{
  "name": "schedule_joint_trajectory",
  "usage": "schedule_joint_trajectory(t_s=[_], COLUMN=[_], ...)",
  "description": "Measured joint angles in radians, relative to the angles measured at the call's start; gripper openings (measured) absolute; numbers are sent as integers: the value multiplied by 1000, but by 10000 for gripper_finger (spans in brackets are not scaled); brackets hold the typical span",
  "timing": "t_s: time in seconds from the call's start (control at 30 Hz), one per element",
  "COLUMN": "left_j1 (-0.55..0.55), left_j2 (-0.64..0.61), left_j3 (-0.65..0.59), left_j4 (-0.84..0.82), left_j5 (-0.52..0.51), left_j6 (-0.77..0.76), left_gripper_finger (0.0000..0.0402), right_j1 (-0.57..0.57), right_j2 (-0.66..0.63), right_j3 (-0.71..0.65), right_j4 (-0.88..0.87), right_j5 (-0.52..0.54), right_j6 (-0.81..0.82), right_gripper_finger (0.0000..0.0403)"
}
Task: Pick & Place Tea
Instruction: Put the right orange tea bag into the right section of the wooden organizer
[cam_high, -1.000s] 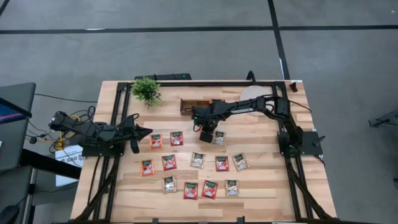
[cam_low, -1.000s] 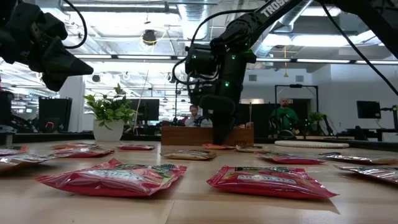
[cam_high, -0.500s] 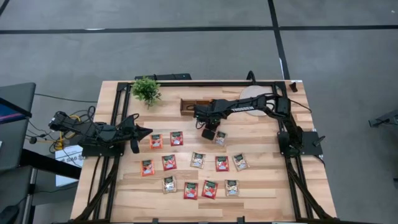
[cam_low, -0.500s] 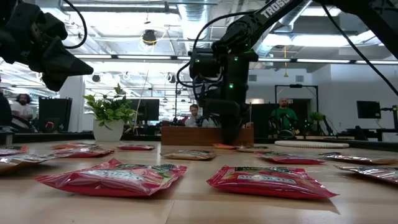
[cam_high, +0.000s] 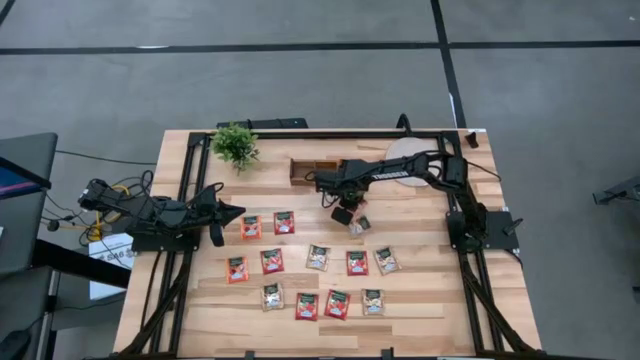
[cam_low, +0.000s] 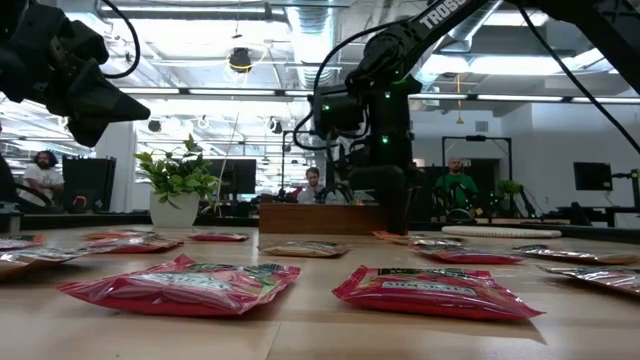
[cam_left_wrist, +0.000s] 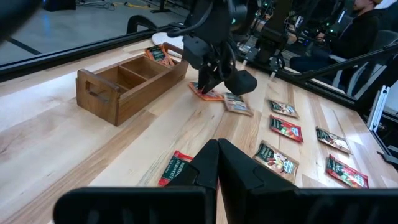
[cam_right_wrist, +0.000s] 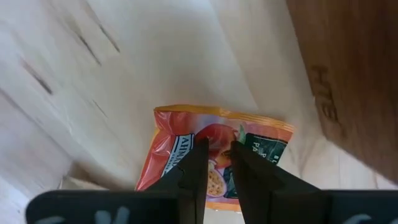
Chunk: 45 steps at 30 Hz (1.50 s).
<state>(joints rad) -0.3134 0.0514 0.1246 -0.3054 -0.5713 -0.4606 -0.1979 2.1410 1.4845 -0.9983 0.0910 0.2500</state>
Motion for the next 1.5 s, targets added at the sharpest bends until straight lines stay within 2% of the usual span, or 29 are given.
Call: schedule_joint_trajectory(t_s=[0.5, 0.67, 0.93, 1.27, 1.37, 1.5], left_j1=[0, 0, 0, 0, 0, 0], left_j2=[0, 0, 0, 0, 0, 0], left_j3=[0, 0, 0, 0, 0, 0], left_j4=[0, -1, -1, -7, -8, -11], left_j5=[12, 48, 50, 50, 50, 50], left_j6=[0, 0, 0, 0, 0, 2], left_gripper_finger=[0, 0, 0, 0, 0, 0], right_j1=[4, 8, 39, 45, 10, -61], right_j2=[5, 5, -24, -234, -320, -444], right_j3=[-5, -21, -24, -55, -129, -267], right_j4=[-195, -206, -213, -305, -275, -149], right_j5=[77, 104, 120, 134, 101, -27], right_j6=[32, 26, 12, -71, -83, -84], right_gripper_finger=[65, 65, 65, 65, 65, 71])
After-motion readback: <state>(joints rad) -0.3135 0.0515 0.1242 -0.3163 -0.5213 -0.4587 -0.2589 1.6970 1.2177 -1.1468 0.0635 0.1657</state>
